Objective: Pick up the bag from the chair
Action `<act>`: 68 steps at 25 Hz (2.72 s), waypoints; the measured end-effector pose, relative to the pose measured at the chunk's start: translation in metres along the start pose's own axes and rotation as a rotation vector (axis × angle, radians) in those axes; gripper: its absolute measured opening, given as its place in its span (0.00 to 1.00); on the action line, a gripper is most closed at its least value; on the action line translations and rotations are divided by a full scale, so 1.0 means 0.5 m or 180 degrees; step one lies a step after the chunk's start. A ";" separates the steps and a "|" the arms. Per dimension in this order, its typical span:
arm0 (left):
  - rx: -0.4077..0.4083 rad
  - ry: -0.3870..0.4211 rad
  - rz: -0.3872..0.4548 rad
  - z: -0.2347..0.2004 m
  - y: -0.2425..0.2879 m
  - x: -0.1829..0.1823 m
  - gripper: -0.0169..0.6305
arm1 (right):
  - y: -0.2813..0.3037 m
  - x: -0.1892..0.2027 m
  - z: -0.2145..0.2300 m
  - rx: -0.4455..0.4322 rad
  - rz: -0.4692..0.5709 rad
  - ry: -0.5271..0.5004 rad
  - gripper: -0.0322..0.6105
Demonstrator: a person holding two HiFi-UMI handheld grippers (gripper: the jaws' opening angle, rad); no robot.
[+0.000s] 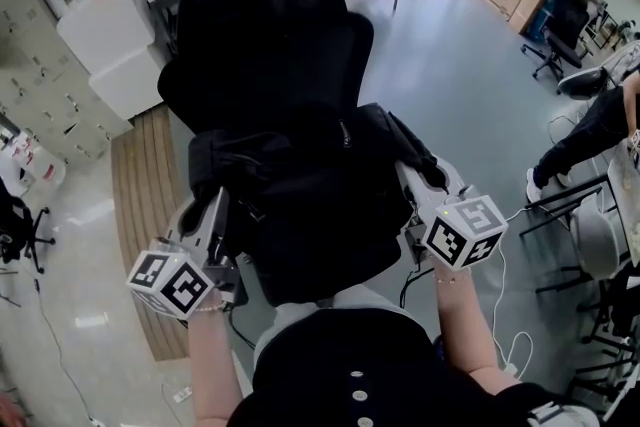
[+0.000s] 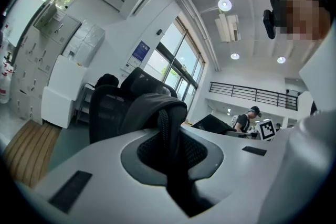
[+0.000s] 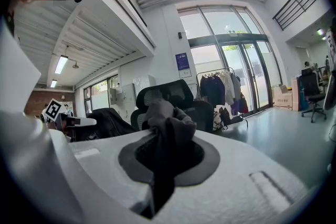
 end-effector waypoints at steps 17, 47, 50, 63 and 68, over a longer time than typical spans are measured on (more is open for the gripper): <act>-0.0080 -0.0078 -0.0253 -0.007 0.008 0.032 0.12 | 0.008 0.035 -0.013 -0.0092 -0.0256 0.0022 0.10; 0.0028 -0.0138 -0.0237 0.016 0.005 0.024 0.12 | -0.009 0.020 -0.012 -0.0071 -0.0239 -0.0059 0.09; 0.0021 -0.0164 -0.0239 0.018 0.006 0.022 0.12 | -0.009 0.017 -0.013 -0.0074 -0.0242 -0.0071 0.09; 0.0035 -0.0172 -0.0257 0.014 0.007 0.020 0.12 | -0.005 0.014 -0.016 -0.0082 -0.0250 -0.0101 0.09; 0.0033 -0.0180 -0.0254 0.008 0.006 0.025 0.12 | -0.005 0.019 -0.018 -0.0095 -0.0251 -0.0084 0.09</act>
Point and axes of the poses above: the fingertips, and each gripper's own axes: y forward along the fingers, z to its right, x out of its underside, the point moved 10 cm from there along -y, backward along the fingers, and after that the axes turned 11 degrees about -y, right-handed, at the moved point
